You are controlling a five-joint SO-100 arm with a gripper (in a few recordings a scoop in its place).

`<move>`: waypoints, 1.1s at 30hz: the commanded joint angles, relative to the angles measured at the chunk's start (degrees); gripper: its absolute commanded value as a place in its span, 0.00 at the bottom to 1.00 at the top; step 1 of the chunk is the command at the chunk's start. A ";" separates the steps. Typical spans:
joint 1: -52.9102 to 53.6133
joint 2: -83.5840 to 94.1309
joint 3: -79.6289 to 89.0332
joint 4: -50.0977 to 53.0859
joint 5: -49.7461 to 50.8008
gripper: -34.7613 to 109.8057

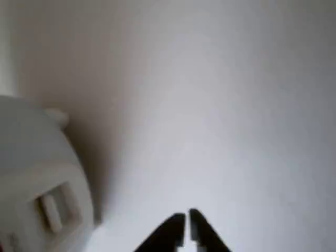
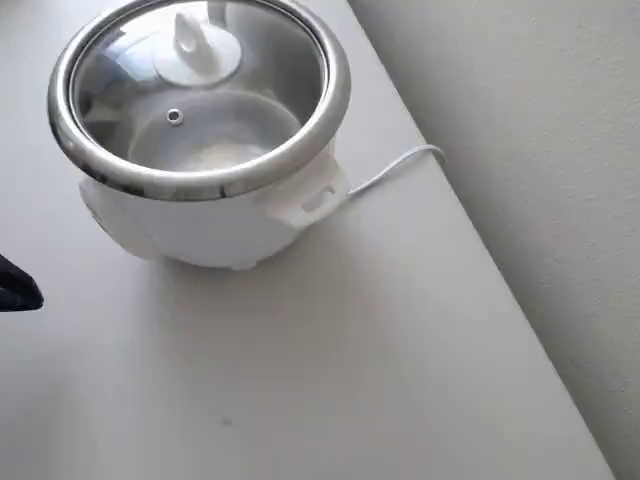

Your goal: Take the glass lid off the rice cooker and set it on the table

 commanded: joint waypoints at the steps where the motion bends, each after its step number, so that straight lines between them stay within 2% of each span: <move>1: 1.67 0.09 2.37 -3.52 -1.76 0.24; 4: 5.89 0.00 -0.79 -5.19 -6.59 0.27; 6: 11.07 -0.09 -4.13 -6.59 -17.67 0.27; 8: 16.79 -0.18 -9.32 -6.50 -16.79 0.27; 10: 20.13 -0.18 -15.91 -4.31 -20.04 0.27; 15: 22.94 -0.18 -28.30 -6.33 -24.17 0.31; 19: 17.84 -3.52 -36.12 -9.76 -20.39 0.38; 28: -2.90 -41.48 -72.42 -3.69 -7.03 0.39; 33: -8.88 -55.02 -84.20 -7.03 1.76 0.40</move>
